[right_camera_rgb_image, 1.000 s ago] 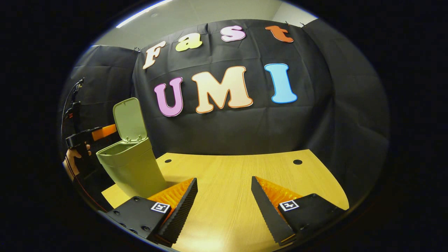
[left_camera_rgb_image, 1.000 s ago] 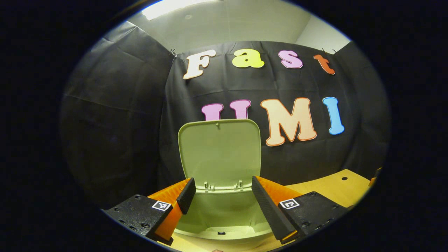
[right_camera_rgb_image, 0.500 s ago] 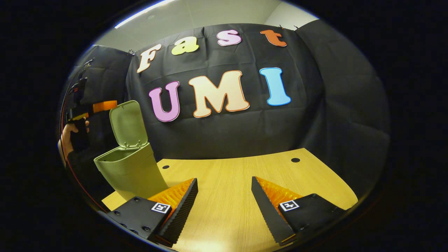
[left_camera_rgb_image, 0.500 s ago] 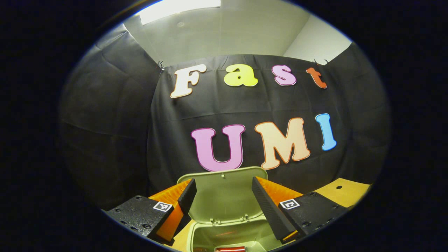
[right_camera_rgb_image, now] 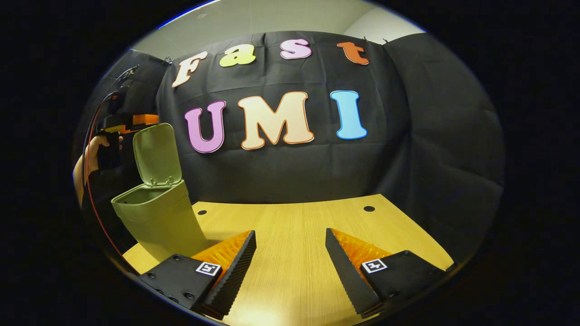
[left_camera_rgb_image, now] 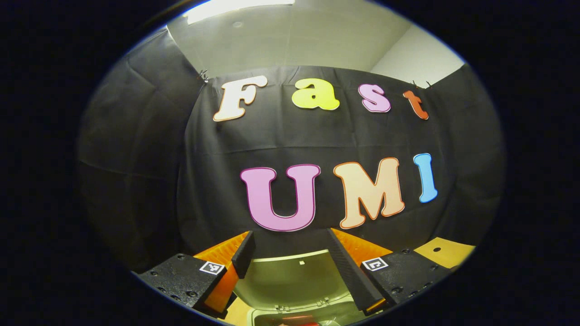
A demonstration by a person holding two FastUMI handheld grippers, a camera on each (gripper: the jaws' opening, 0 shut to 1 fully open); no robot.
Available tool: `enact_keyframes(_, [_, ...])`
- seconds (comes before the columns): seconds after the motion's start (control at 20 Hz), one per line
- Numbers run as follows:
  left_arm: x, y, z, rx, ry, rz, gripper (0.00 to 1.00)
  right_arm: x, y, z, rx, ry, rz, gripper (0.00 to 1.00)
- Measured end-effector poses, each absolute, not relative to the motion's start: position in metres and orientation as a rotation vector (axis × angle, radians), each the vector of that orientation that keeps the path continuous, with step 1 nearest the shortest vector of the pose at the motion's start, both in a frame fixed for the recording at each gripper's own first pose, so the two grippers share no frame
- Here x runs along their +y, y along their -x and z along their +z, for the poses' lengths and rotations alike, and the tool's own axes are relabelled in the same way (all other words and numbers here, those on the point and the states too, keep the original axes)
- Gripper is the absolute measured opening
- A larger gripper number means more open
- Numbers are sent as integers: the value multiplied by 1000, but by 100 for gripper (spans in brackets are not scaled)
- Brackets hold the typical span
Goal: Press the lid of the desktop garbage bin to open it, pick up the crumpled paper on the desktop and throw it into the bin, then pick up the pop can on the desktop and drop it into the bin, and finally close the garbage bin lid.
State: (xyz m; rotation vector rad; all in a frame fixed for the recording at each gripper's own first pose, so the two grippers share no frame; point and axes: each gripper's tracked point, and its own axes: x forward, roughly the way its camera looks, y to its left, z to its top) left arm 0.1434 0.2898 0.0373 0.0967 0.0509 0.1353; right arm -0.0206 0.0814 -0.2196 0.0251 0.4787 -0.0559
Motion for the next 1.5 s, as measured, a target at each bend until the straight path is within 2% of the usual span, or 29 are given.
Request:
enact_keyframes(0.25, [286,-127,41,35,-64,129,100,93,19,-223,488,-19,-16,94])
enact_keyframes(0.35, [281,-117,40,36,-66,132,99,98,18,-223,490,-23,10,96])
enact_keyframes(0.4, [278,-112,38,45,-69,134,94,101,17,-223,490,-24,23,96])
enact_keyframes(0.5, [275,-101,37,49,-77,141,94,105,15,-221,487,-25,54,96])
enact_keyframes(0.55, [273,-94,35,54,-78,148,99,106,15,-221,486,-24,69,97])
enact_keyframes(0.65, [269,-83,31,65,-72,160,99,107,15,-219,489,-25,97,97])
enact_keyframes(0.7, [266,-77,30,74,-73,166,95,105,15,-218,486,-25,106,97])
enact_keyframes(0.75, [264,-72,26,81,-76,172,99,103,13,-217,486,-25,113,96])
enact_keyframes(0.8, [262,-67,25,85,-79,177,99,102,14,-217,488,-30,120,96])
enact_keyframes(0.85, [260,-62,21,93,-83,183,99,101,13,-216,490,-38,127,96])
enact_keyframes(0.9, [258,-57,19,99,-86,186,94,100,14,-216,492,-45,136,96])
enact_keyframes(1.1, [249,-40,0,133,-77,198,94,102,15,-221,513,-46,173,96])
enact_keyframes(1.15, [247,-36,-6,143,-70,203,99,104,15,-221,515,-48,181,94])
enact_keyframes(1.2, [246,-33,-11,154,-66,206,94,105,16,-221,517,-50,188,94])
enact_keyframes(1.35, [241,-25,-32,192,-50,203,95,110,17,-224,527,-48,210,96])
enact_keyframes(1.4, [240,-23,-38,206,-42,205,99,112,18,-226,530,-44,214,94])
enact_keyframes(1.45, [240,-22,-46,217,-35,206,99,112,18,-227,534,-41,218,94])
enact_keyframes(1.5, [240,-20,-53,228,-32,210,94,114,20,-228,539,-39,222,96])
